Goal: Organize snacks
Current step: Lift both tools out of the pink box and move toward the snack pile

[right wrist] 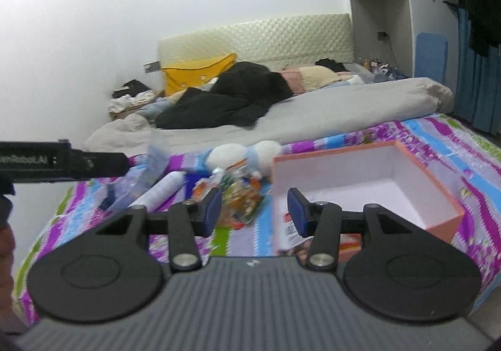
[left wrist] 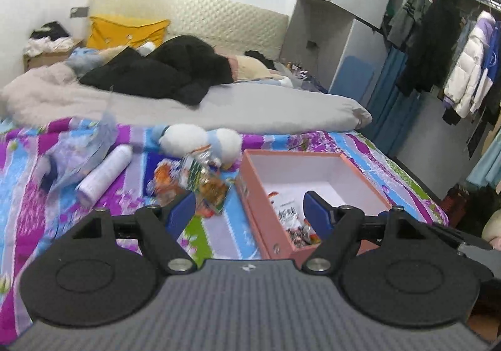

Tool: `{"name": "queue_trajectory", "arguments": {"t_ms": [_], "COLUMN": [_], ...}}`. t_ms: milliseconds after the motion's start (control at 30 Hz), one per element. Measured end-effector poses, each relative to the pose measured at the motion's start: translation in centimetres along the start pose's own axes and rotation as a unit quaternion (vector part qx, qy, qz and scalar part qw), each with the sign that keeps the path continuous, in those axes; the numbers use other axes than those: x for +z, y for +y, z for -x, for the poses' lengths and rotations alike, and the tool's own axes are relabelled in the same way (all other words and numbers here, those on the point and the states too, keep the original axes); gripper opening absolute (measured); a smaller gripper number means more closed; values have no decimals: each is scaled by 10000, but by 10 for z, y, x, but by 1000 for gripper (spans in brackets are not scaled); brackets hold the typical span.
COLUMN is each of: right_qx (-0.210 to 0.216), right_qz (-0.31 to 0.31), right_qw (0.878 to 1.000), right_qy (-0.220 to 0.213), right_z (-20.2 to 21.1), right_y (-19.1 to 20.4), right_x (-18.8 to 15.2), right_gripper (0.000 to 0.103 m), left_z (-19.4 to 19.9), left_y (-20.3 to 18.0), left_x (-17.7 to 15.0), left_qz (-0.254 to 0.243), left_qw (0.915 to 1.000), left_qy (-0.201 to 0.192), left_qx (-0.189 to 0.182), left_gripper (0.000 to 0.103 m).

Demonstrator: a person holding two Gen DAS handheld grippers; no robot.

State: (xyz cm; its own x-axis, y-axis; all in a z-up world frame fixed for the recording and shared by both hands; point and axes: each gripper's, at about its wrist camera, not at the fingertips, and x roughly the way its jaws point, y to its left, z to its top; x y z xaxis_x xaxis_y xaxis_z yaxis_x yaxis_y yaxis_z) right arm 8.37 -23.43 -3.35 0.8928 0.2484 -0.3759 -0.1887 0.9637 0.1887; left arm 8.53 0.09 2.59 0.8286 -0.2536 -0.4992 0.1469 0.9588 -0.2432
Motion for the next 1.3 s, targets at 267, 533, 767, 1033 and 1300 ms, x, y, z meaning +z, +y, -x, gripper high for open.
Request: {"name": "queue_trajectory", "arguments": {"t_ms": [267,533,767,1033,1300], "right_qx": [401,395,279,308,218], "right_qz": [23,-53,93,200,270], "right_qw": [9992,9990,9993,9987,9986], "right_qy": [-10,218,235,354,402], "right_z": [18,12,4,-8,-27], "right_y": [31,31,35,42,43], "right_x": [-32,-66,-87,-99,-102], "right_gripper": [49,49,49,49,50], "left_z": [45,51,41,19,-12], "left_y": [23,33,42,66,94], "left_x": [-44,-74,-92,-102,-104], "left_qz": [262,162,179,313,459], "left_qw": [9994,9989,9990,9981,9968], "left_qy": [-112,-95,-46,164,305], "left_qx": [176,424,399,501,574], "left_gripper": [80,80,80,80,80]}}
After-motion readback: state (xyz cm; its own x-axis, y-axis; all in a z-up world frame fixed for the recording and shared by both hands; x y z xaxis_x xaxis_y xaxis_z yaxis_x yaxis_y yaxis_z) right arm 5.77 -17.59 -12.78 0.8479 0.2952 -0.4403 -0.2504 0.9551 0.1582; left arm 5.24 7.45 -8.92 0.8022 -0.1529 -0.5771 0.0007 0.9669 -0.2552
